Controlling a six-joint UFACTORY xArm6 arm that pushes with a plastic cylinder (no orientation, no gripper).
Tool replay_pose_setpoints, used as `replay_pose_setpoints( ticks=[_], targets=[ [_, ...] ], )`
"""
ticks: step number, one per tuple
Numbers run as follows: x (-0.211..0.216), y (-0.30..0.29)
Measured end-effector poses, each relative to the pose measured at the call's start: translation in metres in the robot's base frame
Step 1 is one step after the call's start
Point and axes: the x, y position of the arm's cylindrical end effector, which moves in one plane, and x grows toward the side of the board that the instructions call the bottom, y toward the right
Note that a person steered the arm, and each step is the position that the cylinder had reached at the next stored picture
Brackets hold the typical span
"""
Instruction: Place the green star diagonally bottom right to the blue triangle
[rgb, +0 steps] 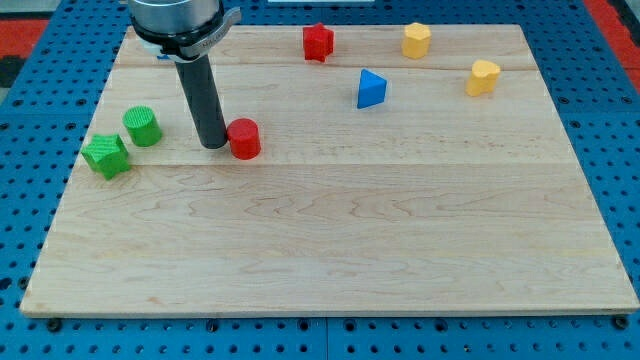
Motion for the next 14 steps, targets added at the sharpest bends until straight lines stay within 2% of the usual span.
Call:
replay_pose_setpoints(
  ticks=[3, 4, 5, 6, 7, 8, 9, 10, 11, 12, 13, 14],
  targets=[
    [-0.003, 0.003],
    [0.048, -0.006],
    [0.101, -0.101],
    [0.085, -0.177],
    [0.049, -0.173],
    [0.046, -0.147],
    [0.046, -0.076],
    [0.047, -0.075],
    [0.038, -0.140],
    [0.014, -0.167],
    [-0.004, -0.136],
    [0.033, -0.070]
  ],
)
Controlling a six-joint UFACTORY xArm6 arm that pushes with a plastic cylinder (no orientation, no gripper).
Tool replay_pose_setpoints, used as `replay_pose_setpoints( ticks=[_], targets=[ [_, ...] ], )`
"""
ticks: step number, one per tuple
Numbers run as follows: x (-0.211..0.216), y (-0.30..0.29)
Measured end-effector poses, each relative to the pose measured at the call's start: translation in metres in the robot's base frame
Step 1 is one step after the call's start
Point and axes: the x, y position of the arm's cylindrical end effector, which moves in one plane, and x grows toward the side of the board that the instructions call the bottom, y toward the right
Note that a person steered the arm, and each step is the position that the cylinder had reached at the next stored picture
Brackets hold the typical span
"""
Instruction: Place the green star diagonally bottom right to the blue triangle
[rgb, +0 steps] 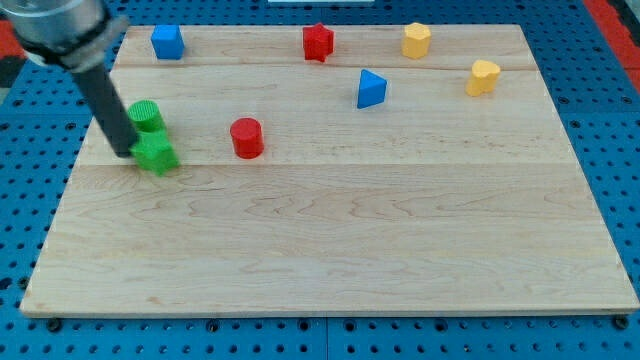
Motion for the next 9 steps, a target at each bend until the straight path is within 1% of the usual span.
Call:
replay_pose_setpoints(
  ticks=[1, 2, 3, 4, 6, 7, 8, 9],
  targets=[
    [0.025, 0.089],
    [0.029, 0.155],
    [0.017, 0.234],
    [0.006, 0.278],
    [0.003, 0.364],
    [0.027, 0.307],
    [-0.001, 0.321],
    [-0.027, 0.351]
  ],
)
